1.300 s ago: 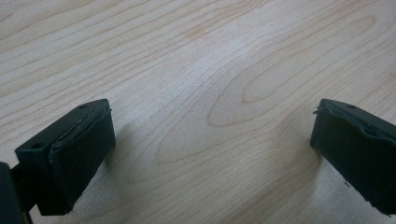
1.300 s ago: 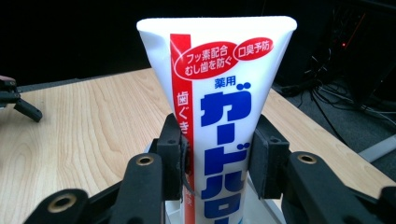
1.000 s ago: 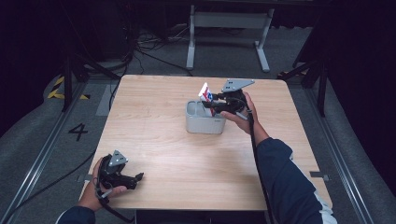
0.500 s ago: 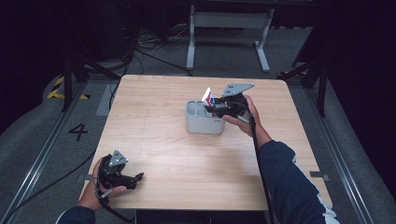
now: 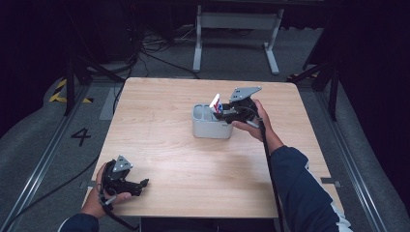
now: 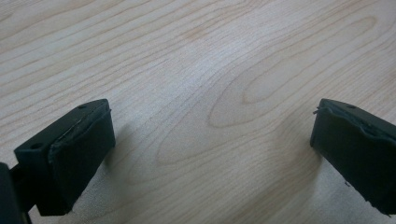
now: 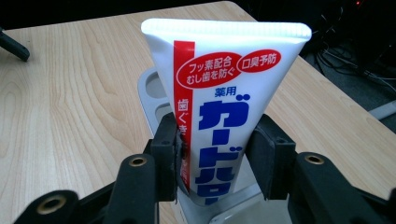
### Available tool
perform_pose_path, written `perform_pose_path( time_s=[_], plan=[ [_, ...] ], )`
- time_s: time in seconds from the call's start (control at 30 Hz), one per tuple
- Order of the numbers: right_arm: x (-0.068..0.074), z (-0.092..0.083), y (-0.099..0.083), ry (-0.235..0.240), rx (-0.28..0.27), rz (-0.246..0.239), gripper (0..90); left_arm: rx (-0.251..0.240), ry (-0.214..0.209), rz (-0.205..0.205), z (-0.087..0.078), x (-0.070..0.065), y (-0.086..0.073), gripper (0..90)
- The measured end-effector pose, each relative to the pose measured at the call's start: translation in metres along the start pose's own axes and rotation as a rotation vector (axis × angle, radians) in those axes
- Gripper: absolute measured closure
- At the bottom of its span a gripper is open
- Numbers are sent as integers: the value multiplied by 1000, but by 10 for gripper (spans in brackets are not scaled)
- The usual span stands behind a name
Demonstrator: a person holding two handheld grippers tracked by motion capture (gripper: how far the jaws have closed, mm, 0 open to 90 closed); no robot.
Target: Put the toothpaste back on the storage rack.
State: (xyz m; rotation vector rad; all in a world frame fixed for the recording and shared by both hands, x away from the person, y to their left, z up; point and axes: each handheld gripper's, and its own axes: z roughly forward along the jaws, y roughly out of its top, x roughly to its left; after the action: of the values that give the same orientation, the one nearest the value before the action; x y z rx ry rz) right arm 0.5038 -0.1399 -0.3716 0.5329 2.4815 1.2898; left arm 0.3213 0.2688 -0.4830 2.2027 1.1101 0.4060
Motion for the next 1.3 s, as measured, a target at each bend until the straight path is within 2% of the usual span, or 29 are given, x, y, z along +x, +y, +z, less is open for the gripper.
perform_pose_path(
  time_s=[0.87,0.97,1.07,1.3],
  plan=[
    [4,-5,3,-9,32,-20,542,1,-1,-2,0,0,0,3],
    [3,-6,3,7,17,-20,531,-1,0,0,0,0,0,3],
    [3,-10,5,3,-20,-7,539,0,0,0,0,0,0,3],
    [5,-16,8,2,-23,-19,536,2,1,0,0,0,0,4]
  ],
)
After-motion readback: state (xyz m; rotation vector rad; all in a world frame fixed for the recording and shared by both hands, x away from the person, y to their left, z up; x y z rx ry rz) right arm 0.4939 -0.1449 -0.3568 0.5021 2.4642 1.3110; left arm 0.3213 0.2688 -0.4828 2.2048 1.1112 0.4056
